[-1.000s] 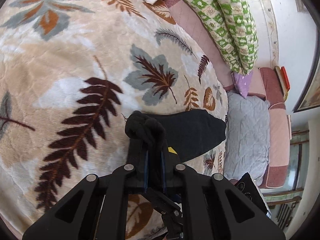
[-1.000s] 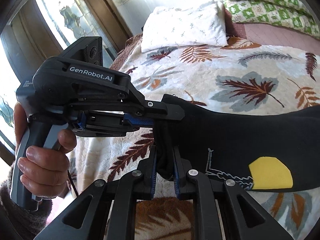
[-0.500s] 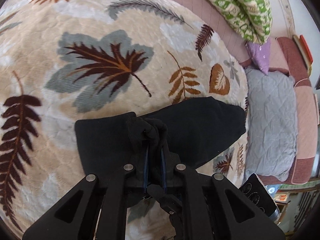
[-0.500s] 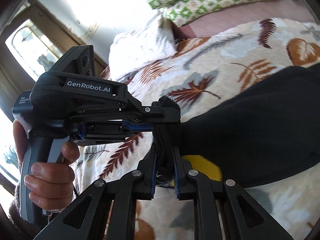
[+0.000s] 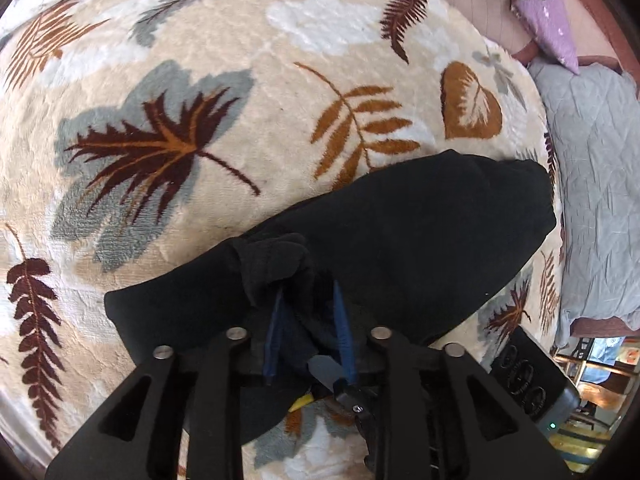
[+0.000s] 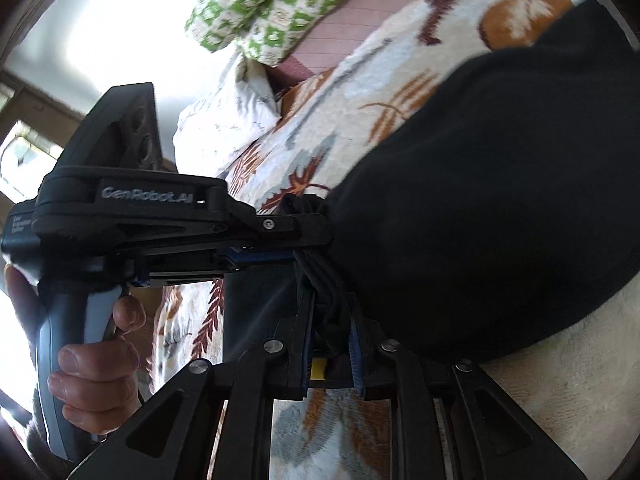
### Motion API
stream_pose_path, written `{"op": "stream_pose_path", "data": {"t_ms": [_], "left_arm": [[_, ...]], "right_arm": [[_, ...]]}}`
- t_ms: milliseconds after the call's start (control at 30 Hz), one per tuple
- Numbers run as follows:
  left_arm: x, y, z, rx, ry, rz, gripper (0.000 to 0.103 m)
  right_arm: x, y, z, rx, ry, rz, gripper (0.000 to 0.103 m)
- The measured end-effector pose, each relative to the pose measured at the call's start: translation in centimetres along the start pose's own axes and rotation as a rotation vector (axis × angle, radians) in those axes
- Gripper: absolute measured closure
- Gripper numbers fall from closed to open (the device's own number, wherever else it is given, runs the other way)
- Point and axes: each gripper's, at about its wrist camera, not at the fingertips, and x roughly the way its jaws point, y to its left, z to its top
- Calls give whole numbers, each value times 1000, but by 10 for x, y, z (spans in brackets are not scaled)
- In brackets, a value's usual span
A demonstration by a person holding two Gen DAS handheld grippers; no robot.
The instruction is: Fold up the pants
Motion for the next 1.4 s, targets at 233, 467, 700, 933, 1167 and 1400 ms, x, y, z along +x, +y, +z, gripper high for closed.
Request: {"op": "stream_pose_path", "data": {"t_ms": [233,467,700,933,1167,1400], "left_arm": [[-32,8,-8,-11,-25,-102,77],[-73,51,-36,-89,-153,-127,77],[-69,76,-57,-179,-171,-155,72],[-48,91,-90,-265,-148,-236,72],[-37,91,-95,-240,-178,-179,72],[-21,90,-92,-251,-222,-231,65]], "right_arm": [[-18,-2,6,16,-12,19,82],[-41,9,19,-83,-33,11,82],[-21,55,29,-289,40,30,78],[11,72,52,-361,125,-6,63],[42,58,76,-281,245,-30,47],[50,51,71,-306,330,-28,60]]}}
